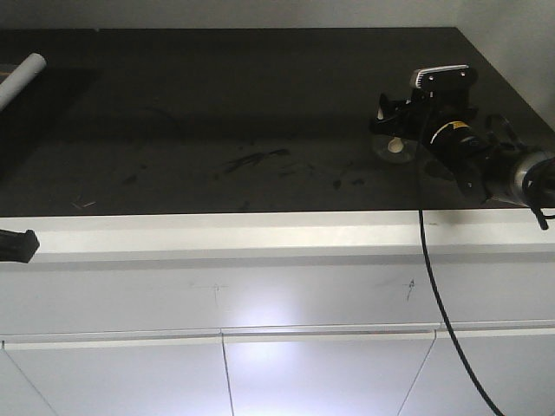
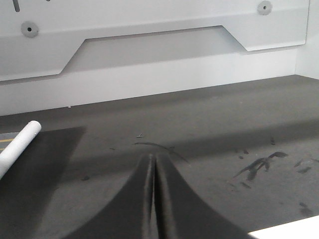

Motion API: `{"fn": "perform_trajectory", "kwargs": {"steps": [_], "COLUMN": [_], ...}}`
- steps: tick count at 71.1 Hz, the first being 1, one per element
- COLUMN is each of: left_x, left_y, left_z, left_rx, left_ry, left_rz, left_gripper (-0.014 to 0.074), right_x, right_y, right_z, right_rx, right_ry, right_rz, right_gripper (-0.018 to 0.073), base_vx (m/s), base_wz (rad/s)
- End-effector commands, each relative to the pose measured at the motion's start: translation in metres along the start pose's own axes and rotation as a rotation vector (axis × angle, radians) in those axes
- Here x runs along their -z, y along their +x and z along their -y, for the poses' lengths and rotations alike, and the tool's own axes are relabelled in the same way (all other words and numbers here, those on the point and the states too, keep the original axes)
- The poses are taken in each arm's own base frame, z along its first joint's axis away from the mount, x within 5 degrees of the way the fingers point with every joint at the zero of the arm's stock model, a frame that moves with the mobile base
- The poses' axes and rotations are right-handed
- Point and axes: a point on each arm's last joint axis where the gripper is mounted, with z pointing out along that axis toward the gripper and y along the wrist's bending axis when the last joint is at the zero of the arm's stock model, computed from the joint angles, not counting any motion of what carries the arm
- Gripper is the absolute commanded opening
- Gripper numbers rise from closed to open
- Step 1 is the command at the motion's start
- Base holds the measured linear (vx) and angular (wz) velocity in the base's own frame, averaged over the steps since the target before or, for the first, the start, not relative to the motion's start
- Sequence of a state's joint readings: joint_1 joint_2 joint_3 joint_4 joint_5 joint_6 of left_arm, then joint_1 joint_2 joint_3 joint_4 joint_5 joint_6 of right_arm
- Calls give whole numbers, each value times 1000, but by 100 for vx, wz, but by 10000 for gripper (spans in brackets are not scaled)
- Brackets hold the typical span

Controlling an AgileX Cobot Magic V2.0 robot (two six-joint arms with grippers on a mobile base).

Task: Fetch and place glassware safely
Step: 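Reach the right gripper over the white-lidded glass jar, then close the right gripper on the jar lid and lift it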

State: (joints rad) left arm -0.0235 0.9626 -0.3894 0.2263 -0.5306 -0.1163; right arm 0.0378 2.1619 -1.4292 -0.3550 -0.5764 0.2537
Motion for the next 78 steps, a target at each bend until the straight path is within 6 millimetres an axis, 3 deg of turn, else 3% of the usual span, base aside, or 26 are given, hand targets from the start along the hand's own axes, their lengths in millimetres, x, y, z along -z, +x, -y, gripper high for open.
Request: {"fn": "perform_trajectory", "kwargs": {"steps": [1, 13, 23, 36, 59, 78], "left_x": [0, 0, 0, 0, 0, 0], "left_y": [-16, -16, -16, -16, -16, -16], "left_z": [0, 0, 0, 0, 0, 0], "left_rx": [11, 11, 11, 11, 11, 11], "left_ry": [2, 2, 2, 2, 2, 2], "left_rz": [105, 105, 105, 105, 105, 105], "left_gripper": [-7, -7, -7, -7, -7, -7], "right_x": [4, 5, 7, 19, 90, 147], "right_y": [-36, -37, -44, -67, -85, -97], "right_z": [1, 1, 1, 1, -20, -74], "right_rx": [16, 17, 20, 25, 17, 23], "right_ry": [-1, -2, 0, 7, -28, -153], "right_rz": [115, 116, 127, 150, 183, 194], "right_gripper": [279, -15, -8, -5, -3, -3], "base_vx": [0, 0, 0, 0, 0, 0], "base_wz": [0, 0, 0, 0, 0, 0]}}
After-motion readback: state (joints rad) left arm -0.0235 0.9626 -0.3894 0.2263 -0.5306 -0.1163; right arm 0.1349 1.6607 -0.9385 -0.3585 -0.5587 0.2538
